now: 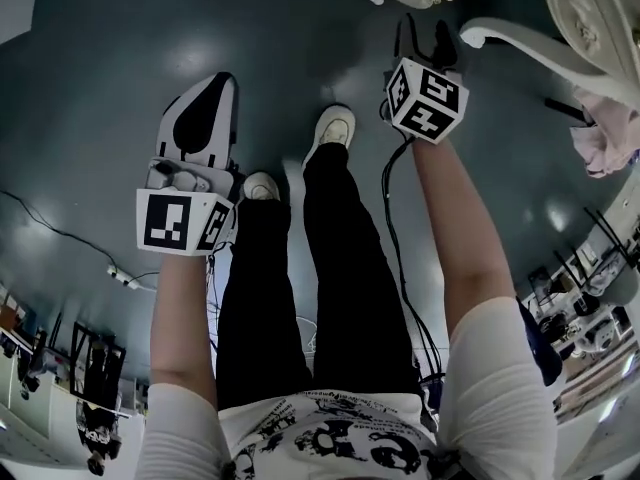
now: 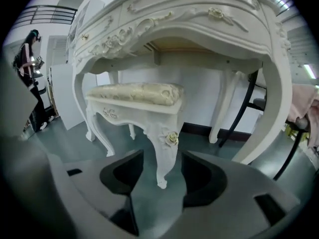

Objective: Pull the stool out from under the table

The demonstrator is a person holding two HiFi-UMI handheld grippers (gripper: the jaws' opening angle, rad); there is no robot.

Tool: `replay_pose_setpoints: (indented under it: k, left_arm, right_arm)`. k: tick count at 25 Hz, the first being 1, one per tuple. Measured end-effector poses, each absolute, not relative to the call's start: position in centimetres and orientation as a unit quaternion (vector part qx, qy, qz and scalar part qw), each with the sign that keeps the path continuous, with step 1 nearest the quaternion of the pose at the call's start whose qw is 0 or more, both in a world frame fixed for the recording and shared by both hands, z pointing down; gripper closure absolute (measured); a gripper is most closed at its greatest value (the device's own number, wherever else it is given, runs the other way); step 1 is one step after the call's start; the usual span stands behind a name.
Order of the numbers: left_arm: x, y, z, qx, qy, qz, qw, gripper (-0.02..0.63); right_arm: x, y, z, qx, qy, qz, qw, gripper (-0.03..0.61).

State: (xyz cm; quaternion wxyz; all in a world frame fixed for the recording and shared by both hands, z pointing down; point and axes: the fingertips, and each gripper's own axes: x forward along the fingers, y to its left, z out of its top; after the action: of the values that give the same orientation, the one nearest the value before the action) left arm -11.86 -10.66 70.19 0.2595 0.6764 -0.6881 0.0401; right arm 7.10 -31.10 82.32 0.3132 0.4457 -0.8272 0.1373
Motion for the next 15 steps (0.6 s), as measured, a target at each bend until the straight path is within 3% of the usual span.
replay_pose_setpoints:
  k: [5, 15]
  left_arm:
    - [-12.8, -12.8, 72.1, 0.682, -0.689, 0.047, 0.242, 0.592]
    - [-12.3, -15.9, 73.3, 0.7, -0.681, 0.047, 0.211, 0.592]
  right_arm:
    - [5.7, -34.0, 85.1, 0.454, -0.827, 0.124, 0.306, 0.304]
    - [3.9, -38.5, 88.0, 0.477, -0.808, 0.096, 0.332, 0.298]
